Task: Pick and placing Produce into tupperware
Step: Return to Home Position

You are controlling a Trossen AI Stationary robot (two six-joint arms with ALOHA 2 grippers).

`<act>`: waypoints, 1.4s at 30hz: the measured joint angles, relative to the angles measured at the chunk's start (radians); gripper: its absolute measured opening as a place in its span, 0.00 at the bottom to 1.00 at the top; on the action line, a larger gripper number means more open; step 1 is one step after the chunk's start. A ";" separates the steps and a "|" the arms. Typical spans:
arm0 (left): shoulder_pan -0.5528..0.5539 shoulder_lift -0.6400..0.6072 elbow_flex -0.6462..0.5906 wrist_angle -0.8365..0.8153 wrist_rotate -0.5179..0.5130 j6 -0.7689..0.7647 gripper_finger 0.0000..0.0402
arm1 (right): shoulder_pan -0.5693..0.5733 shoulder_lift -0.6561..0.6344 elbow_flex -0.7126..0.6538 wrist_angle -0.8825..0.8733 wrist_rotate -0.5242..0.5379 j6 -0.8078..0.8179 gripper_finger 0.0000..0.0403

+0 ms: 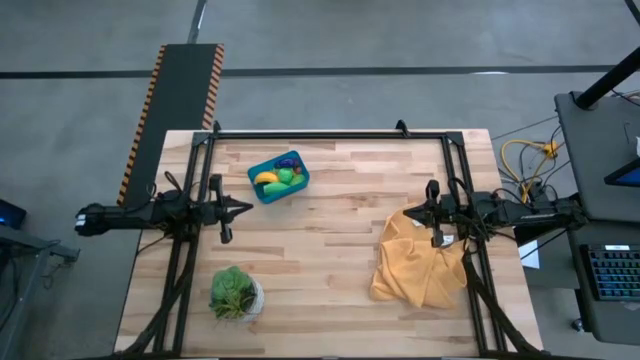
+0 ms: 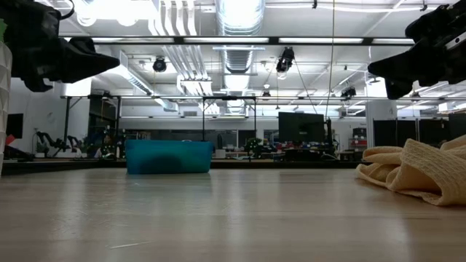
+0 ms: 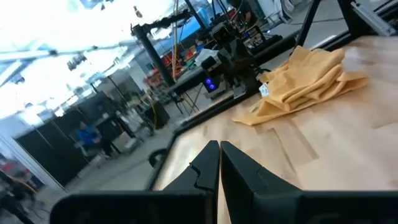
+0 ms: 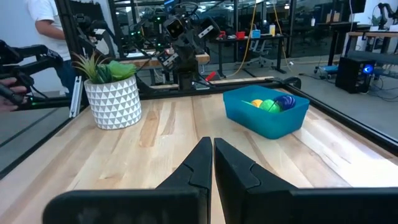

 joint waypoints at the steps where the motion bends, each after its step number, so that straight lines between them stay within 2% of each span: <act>1: 0.000 -0.001 0.000 0.004 0.000 0.021 0.00 | 0.000 0.000 0.000 0.000 0.000 0.000 0.02; 5: 0.000 0.001 0.001 0.012 0.003 0.010 0.00 | 0.000 0.000 0.000 0.000 0.000 0.000 0.02; 16: 0.000 0.014 -0.011 0.000 0.013 -0.399 0.00 | 0.000 0.000 0.000 0.002 0.000 -0.049 0.02; 22: 0.000 0.013 -0.011 0.015 0.013 -0.542 0.00 | 0.000 0.000 0.000 0.004 0.000 -0.053 0.02; 42: 0.000 0.016 -0.014 0.020 0.013 -0.559 0.00 | 0.000 0.000 0.000 0.001 0.000 -0.047 0.02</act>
